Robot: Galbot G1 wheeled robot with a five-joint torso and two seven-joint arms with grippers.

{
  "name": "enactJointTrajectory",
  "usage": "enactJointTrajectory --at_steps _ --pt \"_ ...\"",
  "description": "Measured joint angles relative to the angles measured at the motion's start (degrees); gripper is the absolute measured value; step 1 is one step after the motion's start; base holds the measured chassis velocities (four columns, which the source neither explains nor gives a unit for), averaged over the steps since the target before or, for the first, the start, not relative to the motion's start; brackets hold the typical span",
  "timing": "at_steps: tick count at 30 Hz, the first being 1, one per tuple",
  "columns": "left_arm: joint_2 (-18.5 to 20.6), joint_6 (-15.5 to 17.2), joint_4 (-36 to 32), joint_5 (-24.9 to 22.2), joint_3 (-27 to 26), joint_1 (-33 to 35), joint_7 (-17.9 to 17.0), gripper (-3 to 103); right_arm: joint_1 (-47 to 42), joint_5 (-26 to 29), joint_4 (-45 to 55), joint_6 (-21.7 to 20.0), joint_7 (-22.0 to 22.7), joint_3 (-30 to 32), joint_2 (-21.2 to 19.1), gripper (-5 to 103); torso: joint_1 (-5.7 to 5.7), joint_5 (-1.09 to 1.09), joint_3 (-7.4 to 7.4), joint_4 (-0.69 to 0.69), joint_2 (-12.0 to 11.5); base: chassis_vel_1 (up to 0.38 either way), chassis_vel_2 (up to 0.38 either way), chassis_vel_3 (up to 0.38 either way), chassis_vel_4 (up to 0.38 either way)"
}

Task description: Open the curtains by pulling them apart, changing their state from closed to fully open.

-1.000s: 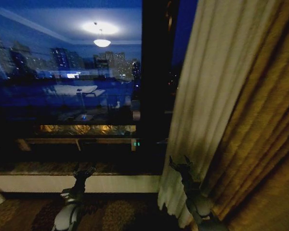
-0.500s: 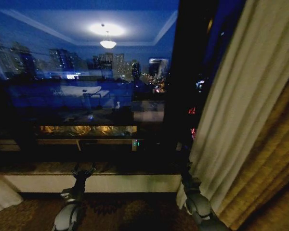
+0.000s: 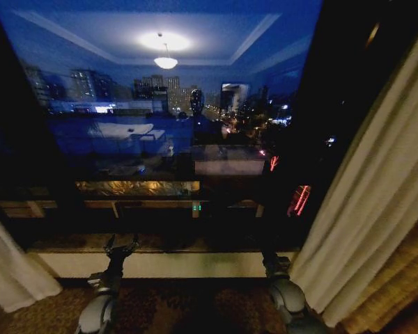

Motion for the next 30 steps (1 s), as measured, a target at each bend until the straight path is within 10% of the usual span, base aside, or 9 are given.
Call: enactJointTrajectory --at_steps 30 --pt "0.0 0.0 0.0 0.0 0.0 0.0 0.0 100 0.0 0.0 0.0 0.0 0.0 0.0 0.0 100 -0.01 -0.01 0.00 0.00 0.0 0.358 0.356 -0.351 -0.359"
